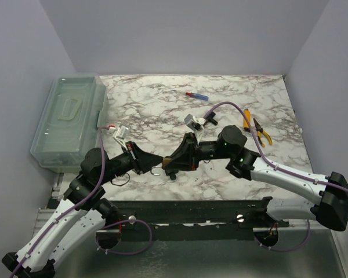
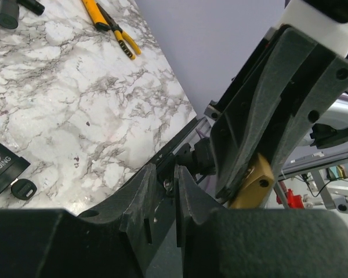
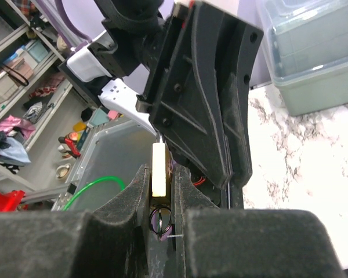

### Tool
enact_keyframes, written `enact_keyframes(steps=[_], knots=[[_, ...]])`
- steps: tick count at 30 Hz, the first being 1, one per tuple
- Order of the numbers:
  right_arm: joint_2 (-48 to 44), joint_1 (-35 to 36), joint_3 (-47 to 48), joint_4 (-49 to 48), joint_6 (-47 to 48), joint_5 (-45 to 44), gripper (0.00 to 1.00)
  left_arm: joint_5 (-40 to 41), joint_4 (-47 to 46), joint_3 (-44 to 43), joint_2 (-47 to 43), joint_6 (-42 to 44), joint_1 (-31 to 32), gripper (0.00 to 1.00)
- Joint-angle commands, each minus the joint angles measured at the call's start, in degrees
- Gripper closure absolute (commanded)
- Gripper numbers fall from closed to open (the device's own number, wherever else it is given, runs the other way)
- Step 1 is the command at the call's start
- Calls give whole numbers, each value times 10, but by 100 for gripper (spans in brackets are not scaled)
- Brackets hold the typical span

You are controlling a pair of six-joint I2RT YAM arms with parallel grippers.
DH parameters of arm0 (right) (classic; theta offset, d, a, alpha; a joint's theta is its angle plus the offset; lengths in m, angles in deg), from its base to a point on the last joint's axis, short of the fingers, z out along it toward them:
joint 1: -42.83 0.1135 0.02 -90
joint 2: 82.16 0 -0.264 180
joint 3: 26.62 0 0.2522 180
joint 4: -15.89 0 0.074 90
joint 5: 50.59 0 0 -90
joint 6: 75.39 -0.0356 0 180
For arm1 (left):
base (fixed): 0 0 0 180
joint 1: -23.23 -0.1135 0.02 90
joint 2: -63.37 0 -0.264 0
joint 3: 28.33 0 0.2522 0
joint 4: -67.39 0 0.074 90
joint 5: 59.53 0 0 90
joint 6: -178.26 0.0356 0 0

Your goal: Unlock with the key

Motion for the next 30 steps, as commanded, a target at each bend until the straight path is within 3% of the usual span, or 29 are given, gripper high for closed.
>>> enact_keyframes(steps=[1,18,21,27,30], knots=[[-10,-1,23,-63,-5,12,100,1,24,1,-2,12,1,77],[7,-1,28,-35,5,-49,100,-8,51,-12,-30,29,1,75],[-9,-1,24,-17,9,-87,100,39,93,-28,-37,44,1,61],[-61,-4,5,59,2,-295,100,169,156,-56,-61,62,1,18],[-85,-8,-10,90,-20,-385,100,180,165,-69,-61,75,1,7]])
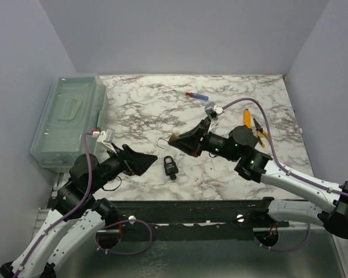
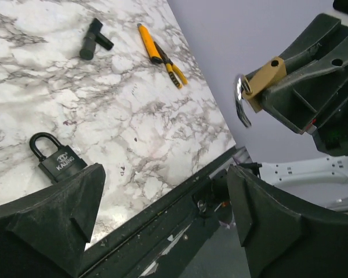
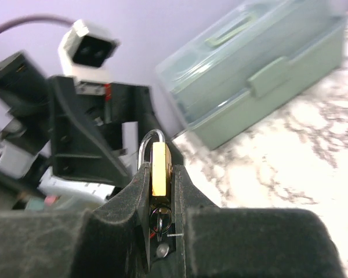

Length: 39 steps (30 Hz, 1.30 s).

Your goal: Unlock with the key

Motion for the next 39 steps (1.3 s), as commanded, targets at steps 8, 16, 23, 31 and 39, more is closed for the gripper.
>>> enact_keyframes(steps=[8,16,23,31,39], knots=[[-74,-41,-59,151,-110,-334,100,157,95,-93,49,89,1,1],[-63,-160,-110,179,-192,-284,100,320,113,-131,128,134,1,1],[-41,-236,-168,165,-217,-256,100,387,91,-82,151,151,1,1],[37,-320,-210,110,-236,-219,100,391,78,-79,167,171,1,1],[146,-388,-211,8,-222,-122,100,396,71,-71,158,174,1,1]])
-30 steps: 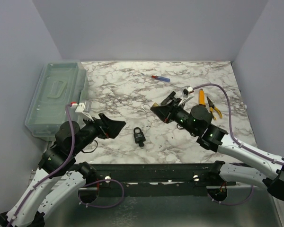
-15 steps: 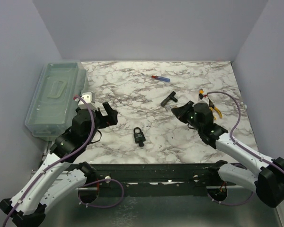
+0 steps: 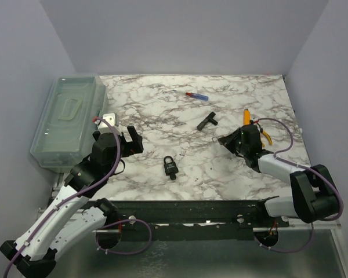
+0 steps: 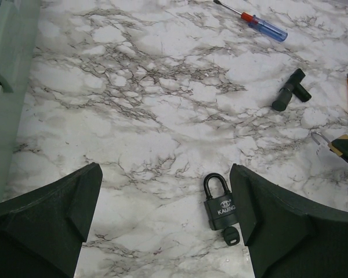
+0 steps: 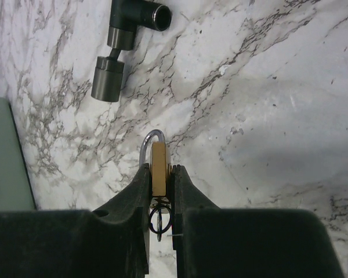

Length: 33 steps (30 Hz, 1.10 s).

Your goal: Unlock with the key

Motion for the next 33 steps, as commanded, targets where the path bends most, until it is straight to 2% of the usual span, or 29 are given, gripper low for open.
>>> enact_keyframes(steps=[1,14,20,24,25,33], knots=[[50,-29,-1,-97,4,70,100,23,-16,8,-6,13,0,1],[190,-74,37,-169,9,145,98,11,-24,9,19,18,-1,1],[211,-84,50,-178,12,158,75,11,-25,9,21,18,-1,1],[209,-87,53,-173,16,159,52,11,-26,10,21,18,-1,1],[208,-87,52,-172,16,160,48,10,-26,10,21,18,-1,1],[178,-91,34,-151,20,153,37,10,-27,10,22,19,-1,1]])
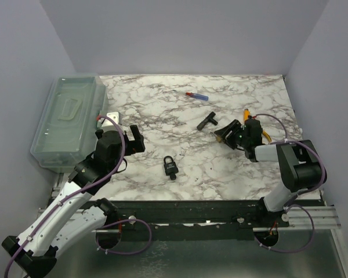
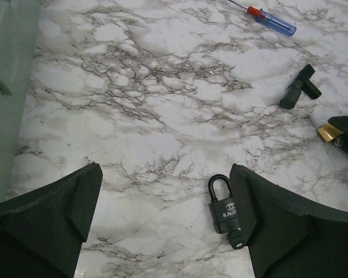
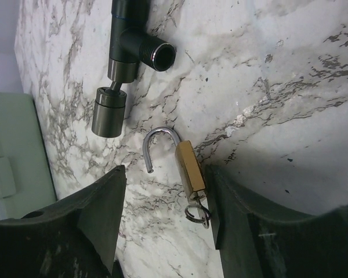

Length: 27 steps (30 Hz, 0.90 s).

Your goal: Unlock with the key

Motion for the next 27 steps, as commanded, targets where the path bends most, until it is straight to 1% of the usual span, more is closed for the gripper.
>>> enact_keyframes(steps=[1,6,9,12,13,15,16,18,20,21,27], knots=[[-30,-7,-12,27,17,-7,35,4,-9,5,0,8,-1,1],[-94,-9,-10,100,53,-55,21,3,-9,6,2,8,-2,1],[-145,-9,-4,146,84,-80,17,3,-9,5,5,8,-4,1],[-174,-9,9,174,123,-84,18,3,-9,4,6,8,-6,1],[-180,-9,12,178,132,-81,21,3,-9,4,6,9,-6,1],[-184,-9,20,179,148,-72,36,3,-9,3,5,9,-9,1],[-182,-9,26,179,151,-68,41,3,-9,4,3,9,-10,1],[-172,-8,38,181,156,-63,56,3,-9,4,1,8,-11,1],[-157,-8,50,179,159,-60,66,2,-9,5,-1,9,-12,1],[-147,-8,58,178,161,-58,69,1,-9,5,-2,9,-12,1],[-77,-8,92,167,164,-34,77,-3,-9,6,-6,7,-12,1]])
